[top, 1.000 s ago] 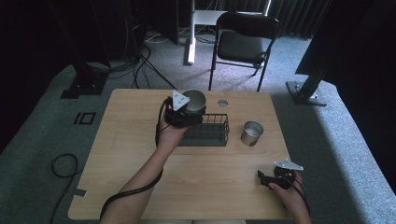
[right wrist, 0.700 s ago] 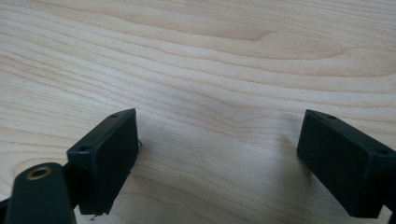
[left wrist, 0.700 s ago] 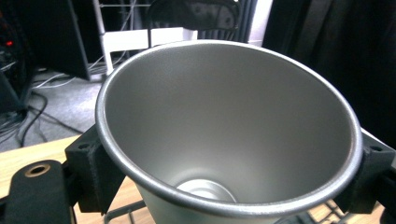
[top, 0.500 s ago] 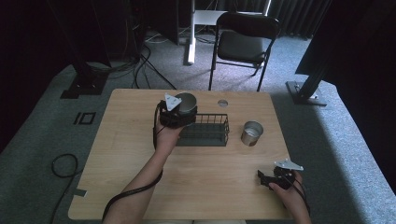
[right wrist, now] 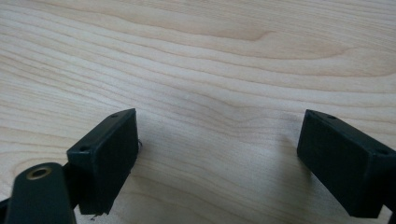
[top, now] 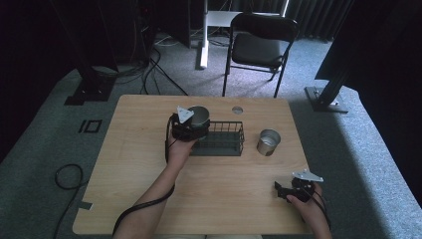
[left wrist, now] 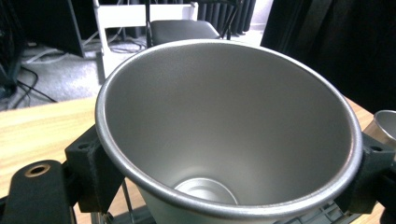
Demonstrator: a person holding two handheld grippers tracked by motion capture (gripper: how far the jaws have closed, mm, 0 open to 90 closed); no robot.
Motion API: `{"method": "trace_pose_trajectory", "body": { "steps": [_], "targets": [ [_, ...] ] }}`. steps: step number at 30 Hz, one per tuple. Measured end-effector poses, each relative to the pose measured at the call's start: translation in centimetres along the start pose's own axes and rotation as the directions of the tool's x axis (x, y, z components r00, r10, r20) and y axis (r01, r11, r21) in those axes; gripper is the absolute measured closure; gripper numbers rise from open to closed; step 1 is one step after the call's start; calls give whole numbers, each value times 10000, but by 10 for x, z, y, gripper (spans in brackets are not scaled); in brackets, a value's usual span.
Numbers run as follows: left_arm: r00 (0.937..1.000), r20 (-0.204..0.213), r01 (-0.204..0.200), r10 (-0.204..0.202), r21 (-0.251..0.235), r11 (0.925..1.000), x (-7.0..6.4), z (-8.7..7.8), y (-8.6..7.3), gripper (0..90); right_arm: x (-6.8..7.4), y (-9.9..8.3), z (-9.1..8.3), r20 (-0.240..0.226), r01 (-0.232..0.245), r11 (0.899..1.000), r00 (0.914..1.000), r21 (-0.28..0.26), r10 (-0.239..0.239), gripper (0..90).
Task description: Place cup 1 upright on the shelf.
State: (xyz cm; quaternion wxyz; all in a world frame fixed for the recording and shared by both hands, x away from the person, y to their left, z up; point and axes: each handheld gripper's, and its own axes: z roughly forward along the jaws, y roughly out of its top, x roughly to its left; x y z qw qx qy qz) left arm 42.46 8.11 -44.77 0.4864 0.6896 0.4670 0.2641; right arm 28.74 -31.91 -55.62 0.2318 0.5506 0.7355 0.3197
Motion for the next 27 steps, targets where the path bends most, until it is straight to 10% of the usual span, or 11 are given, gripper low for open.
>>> {"method": "trace_pose_trajectory", "body": {
  "steps": [27],
  "targets": [
    [9987,-148,-492,495,239,9985,-9,15,-18,143,0,0,0,-1,-1,10000,10000,-2,1,123]
  ]
}}
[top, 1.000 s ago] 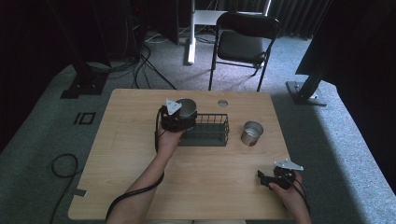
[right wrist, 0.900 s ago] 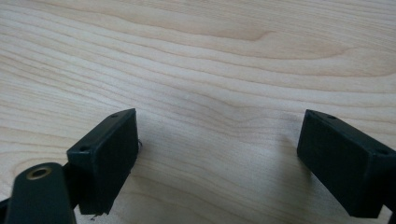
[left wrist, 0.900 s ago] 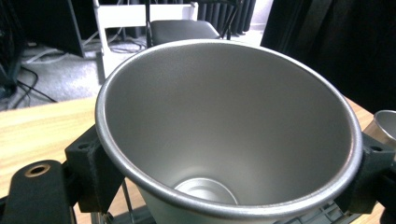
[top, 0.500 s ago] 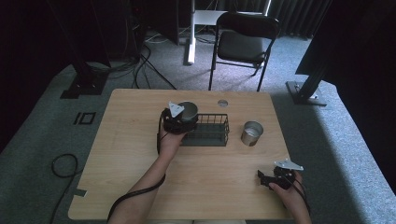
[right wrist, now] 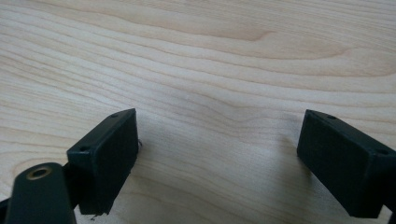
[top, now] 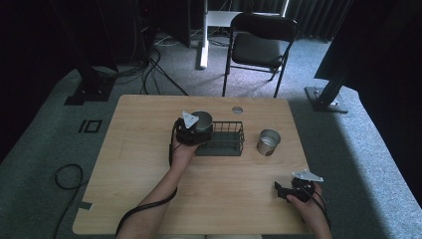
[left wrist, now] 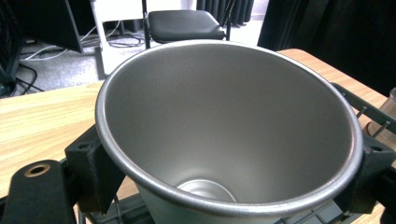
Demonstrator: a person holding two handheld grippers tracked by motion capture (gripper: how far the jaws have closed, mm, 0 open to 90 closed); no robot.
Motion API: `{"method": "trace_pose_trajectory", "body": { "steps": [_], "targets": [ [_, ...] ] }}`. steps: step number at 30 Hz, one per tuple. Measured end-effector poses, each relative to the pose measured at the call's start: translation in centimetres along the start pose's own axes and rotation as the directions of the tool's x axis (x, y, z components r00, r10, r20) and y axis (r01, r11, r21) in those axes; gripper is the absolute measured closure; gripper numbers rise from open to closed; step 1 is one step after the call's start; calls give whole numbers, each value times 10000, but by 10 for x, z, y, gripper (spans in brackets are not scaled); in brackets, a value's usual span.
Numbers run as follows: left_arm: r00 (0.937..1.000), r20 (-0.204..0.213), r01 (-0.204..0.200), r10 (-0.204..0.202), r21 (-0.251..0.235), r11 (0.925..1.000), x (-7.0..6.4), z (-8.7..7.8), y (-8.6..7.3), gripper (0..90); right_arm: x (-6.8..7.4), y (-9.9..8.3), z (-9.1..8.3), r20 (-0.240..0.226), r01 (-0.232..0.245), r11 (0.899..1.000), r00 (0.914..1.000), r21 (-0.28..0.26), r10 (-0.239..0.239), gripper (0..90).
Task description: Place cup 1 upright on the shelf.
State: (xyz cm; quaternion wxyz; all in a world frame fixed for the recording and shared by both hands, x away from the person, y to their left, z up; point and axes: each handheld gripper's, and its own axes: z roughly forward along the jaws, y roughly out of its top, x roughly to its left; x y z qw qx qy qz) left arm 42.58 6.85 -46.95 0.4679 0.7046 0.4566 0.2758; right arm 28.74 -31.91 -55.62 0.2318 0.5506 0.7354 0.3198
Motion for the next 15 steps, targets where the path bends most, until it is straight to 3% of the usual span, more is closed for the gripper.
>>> {"method": "trace_pose_trajectory", "body": {
  "steps": [8,15],
  "targets": [
    [9999,69,125,-125,18,9999,2,-1,0,139,0,0,0,1,0,10000,10000,-4,0,123],
    [9985,552,5,-26,379,9993,3,-2,5,104,0,0,0,2,3,10000,10000,-5,-3,123]
  ]
}}
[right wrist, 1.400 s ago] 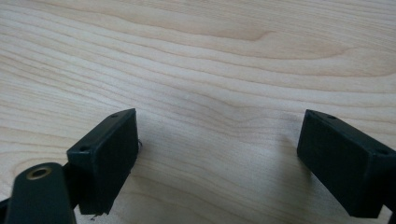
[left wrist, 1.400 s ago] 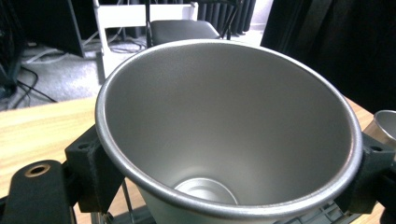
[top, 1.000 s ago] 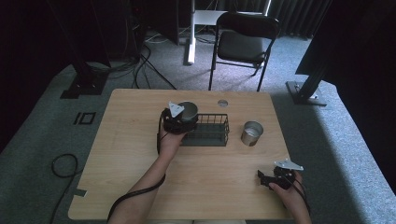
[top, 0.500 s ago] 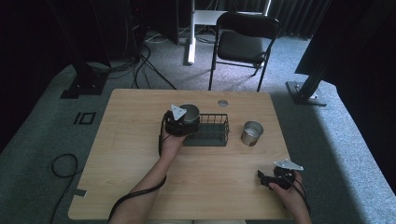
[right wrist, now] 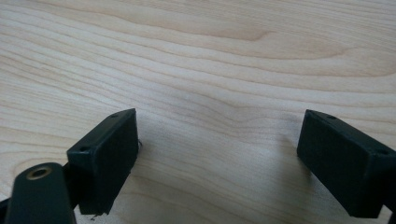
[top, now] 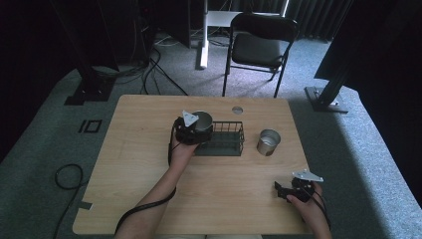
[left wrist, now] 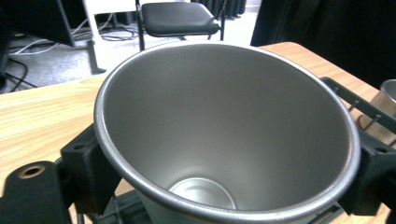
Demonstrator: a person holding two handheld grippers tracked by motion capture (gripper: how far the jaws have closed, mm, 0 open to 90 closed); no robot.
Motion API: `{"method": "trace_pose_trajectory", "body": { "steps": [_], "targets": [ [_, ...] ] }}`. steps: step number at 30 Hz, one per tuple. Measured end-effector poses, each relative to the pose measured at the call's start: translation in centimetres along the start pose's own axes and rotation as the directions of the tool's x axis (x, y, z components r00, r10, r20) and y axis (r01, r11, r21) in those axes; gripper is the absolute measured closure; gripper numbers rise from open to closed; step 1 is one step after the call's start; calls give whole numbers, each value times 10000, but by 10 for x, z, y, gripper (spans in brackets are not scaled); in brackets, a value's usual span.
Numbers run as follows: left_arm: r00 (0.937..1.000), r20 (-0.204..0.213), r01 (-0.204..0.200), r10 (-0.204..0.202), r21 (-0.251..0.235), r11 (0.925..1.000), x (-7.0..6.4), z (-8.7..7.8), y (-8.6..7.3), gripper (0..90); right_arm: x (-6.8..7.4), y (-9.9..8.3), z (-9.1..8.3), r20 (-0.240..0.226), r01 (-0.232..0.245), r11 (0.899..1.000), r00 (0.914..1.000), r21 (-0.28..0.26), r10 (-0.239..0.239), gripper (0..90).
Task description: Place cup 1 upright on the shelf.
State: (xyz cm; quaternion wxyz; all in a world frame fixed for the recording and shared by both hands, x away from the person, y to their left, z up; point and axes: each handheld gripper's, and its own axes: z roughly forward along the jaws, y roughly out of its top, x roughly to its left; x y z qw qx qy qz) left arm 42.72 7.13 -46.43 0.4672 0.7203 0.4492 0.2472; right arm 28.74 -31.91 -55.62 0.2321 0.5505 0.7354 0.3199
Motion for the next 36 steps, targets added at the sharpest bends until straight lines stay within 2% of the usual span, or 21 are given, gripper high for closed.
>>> {"method": "trace_pose_trajectory", "body": {
  "steps": [2,4,6,8,11,16,22,24,27,29,36],
  "targets": [
    [10000,-25,-74,74,-23,10000,0,-1,1,95,0,0,0,1,0,10000,10000,2,0,123],
    [9986,-211,-498,492,-295,9983,-2,-5,2,92,0,0,0,0,1,10000,10000,4,-1,123],
    [9982,111,-590,593,-258,9979,-2,-6,2,12,0,0,0,1,1,10000,10000,5,-1,123],
    [9966,63,-821,822,-184,9965,-3,-7,2,12,0,0,0,0,1,10000,10000,3,-1,123],
    [9959,22,-909,909,-90,9958,-1,-9,1,12,0,0,0,1,1,10000,10000,4,-1,123],
    [9970,156,-755,758,-191,9970,2,-14,-1,13,0,0,0,0,2,10000,10000,5,-2,123],
    [9960,416,-787,793,-162,9968,4,-21,-2,13,0,0,0,3,2,10000,10000,6,-2,123],
    [9958,382,-829,834,-161,9964,4,-23,-2,13,0,0,0,3,1,10000,10000,6,-1,123],
    [9953,620,-745,748,-70,9972,5,-27,-3,13,0,0,0,2,2,10000,10000,7,-2,123],
    [9953,510,-823,825,-44,9966,5,-29,-5,13,0,0,0,2,2,10000,10000,6,-2,123],
    [9948,534,-862,862,-33,9963,8,-36,-8,13,0,0,0,1,2,10000,10000,6,-2,123]
  ]
}}
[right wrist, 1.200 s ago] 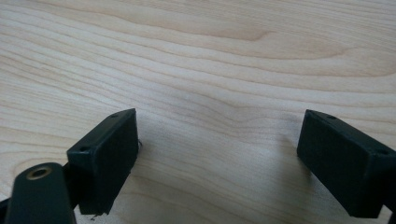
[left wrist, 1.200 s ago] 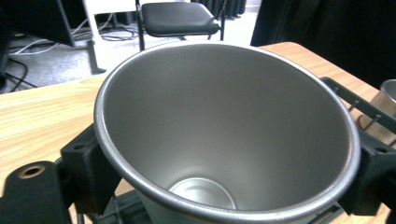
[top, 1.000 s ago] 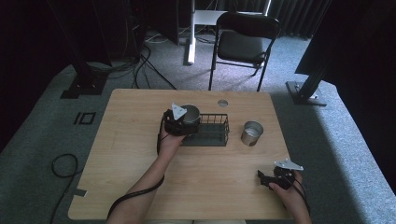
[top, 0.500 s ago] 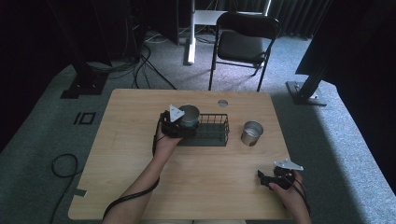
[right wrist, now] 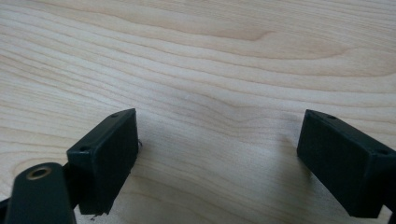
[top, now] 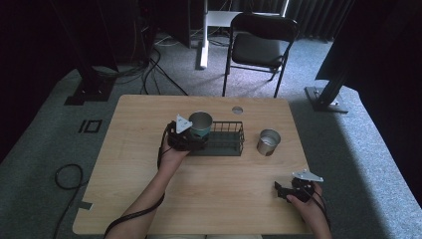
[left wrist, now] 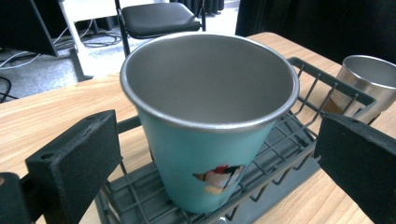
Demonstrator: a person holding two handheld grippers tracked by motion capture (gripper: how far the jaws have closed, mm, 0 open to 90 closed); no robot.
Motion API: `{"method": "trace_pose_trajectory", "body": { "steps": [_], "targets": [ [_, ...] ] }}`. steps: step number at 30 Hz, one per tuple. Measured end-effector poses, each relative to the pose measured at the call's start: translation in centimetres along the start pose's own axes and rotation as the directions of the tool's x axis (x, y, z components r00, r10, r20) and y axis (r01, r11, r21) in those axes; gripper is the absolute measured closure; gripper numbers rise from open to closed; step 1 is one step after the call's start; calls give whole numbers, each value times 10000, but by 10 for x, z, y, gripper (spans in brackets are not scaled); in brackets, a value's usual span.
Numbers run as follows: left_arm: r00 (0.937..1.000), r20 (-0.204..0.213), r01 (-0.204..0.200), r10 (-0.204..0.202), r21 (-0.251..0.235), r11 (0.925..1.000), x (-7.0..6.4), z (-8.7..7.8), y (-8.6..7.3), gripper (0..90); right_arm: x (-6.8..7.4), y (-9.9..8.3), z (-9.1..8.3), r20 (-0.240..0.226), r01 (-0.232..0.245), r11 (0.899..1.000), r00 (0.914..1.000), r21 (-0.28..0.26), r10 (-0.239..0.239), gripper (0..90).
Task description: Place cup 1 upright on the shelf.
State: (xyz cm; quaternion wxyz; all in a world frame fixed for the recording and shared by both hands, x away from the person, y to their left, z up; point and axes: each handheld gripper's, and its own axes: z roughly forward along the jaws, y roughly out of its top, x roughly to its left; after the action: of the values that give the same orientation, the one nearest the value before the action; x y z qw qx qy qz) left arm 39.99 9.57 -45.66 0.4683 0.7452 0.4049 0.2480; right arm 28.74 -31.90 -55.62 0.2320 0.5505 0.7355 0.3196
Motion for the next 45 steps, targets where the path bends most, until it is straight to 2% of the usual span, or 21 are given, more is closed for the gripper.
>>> {"method": "trace_pose_trajectory", "body": {
  "steps": [11,20,24,36,45],
  "targets": [
    [9997,149,-211,209,141,9997,2,-10,-8,13,0,0,0,1,0,10000,10000,-3,0,123],
    [9998,160,-124,123,35,9999,10,-21,-15,13,0,0,0,0,0,10000,10000,-2,0,123],
    [10000,74,58,-59,144,9999,17,-27,-25,13,0,0,0,1,-1,10000,10000,-1,1,123],
    [10000,18,47,-47,60,10000,24,-43,-40,13,0,0,0,1,1,10000,10000,-2,-1,123],
    [9999,-90,91,-88,270,9996,31,-47,-56,13,0,0,0,2,2,10000,10000,-2,-2,123]
  ]
}}
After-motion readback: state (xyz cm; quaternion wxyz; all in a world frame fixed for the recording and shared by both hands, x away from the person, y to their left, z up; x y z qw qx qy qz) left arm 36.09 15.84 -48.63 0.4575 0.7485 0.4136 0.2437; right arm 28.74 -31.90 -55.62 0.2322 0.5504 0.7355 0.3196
